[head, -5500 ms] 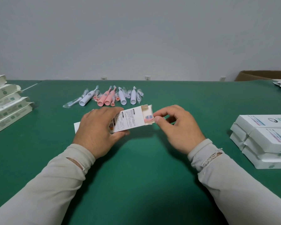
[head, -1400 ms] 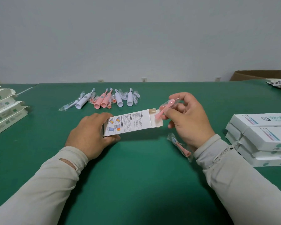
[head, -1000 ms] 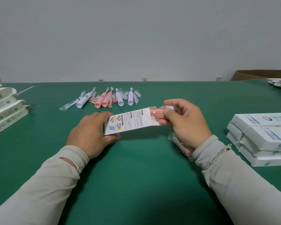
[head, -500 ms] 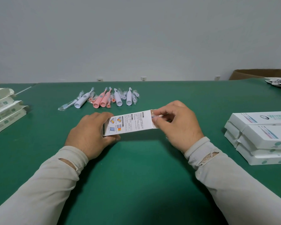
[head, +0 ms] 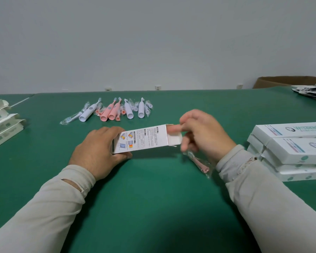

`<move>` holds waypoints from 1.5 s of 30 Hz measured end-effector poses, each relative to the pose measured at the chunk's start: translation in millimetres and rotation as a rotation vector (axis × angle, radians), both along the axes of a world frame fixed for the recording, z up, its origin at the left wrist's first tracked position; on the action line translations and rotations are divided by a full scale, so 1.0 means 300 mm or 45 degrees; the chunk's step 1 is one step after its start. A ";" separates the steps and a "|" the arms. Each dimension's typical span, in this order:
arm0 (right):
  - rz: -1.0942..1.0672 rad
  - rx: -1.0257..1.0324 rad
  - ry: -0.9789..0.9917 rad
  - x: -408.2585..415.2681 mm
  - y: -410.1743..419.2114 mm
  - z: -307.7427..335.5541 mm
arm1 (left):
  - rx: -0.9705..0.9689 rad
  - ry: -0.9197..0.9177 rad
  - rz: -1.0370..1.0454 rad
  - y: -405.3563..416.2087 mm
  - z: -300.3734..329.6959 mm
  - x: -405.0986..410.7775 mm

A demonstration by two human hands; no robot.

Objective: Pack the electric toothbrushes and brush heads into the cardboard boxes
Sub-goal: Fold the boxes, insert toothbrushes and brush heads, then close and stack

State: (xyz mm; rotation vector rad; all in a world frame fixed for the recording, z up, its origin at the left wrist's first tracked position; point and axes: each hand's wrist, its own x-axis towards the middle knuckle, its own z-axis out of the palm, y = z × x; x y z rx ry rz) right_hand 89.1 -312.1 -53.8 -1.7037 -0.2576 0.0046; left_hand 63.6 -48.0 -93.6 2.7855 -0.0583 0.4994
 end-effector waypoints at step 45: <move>-0.291 -0.324 -0.442 0.012 0.029 -0.062 | -0.038 0.005 -0.066 -0.018 0.011 -0.007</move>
